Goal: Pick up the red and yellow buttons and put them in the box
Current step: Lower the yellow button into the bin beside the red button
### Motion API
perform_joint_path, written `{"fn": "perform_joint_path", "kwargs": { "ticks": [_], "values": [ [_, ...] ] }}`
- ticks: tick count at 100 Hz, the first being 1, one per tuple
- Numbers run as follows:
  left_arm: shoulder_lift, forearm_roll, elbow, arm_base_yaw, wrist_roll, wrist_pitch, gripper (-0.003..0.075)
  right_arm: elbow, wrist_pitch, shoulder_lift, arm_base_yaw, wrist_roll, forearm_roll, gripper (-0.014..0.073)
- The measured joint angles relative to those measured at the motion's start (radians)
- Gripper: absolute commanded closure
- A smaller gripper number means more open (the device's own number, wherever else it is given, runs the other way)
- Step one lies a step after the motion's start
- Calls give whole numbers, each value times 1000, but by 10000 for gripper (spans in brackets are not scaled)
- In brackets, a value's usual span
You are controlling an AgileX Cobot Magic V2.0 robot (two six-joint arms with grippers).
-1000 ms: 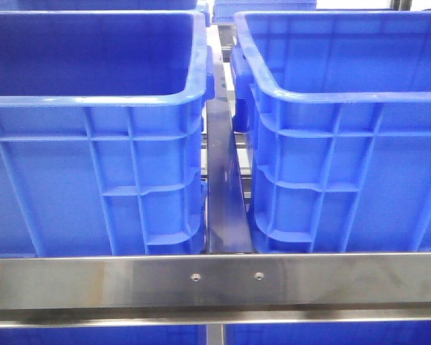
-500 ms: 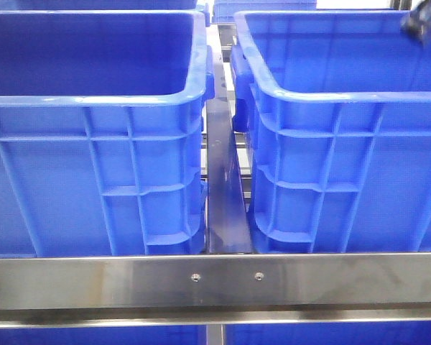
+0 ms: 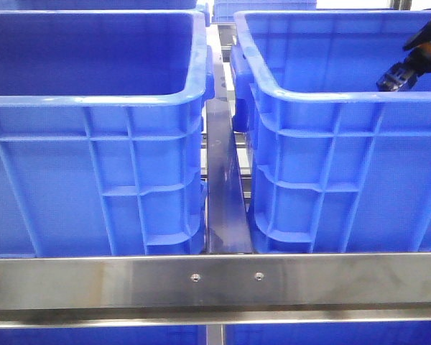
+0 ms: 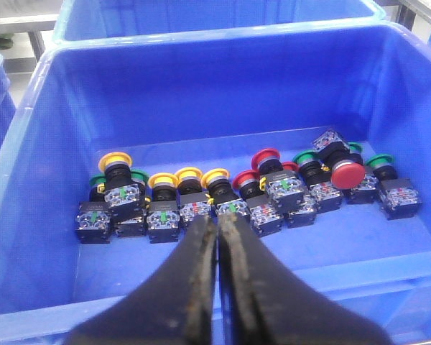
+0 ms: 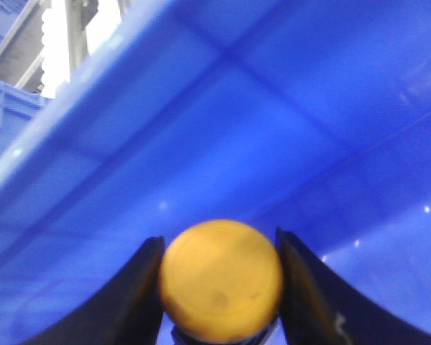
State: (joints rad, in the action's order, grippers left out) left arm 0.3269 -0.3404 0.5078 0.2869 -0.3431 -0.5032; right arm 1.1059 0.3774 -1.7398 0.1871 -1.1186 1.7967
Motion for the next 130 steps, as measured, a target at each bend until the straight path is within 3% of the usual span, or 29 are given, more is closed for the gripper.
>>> {"fn": "perform_joint_path", "kwargs": {
  "ticks": [74,88,114,130],
  "values": [
    [0,0,0,0,1,0,739,127,31,-205,0,57,6,580],
    [0,0,0,0,2,0,739,131,33,-219,0,62,9,459],
    [0,0,0,0,2,0,739,131,33,-219,0,62,9,78],
    [0,-2,0,0,2,0,739,131,33,-219,0,62,9,-35]
  ]
}}
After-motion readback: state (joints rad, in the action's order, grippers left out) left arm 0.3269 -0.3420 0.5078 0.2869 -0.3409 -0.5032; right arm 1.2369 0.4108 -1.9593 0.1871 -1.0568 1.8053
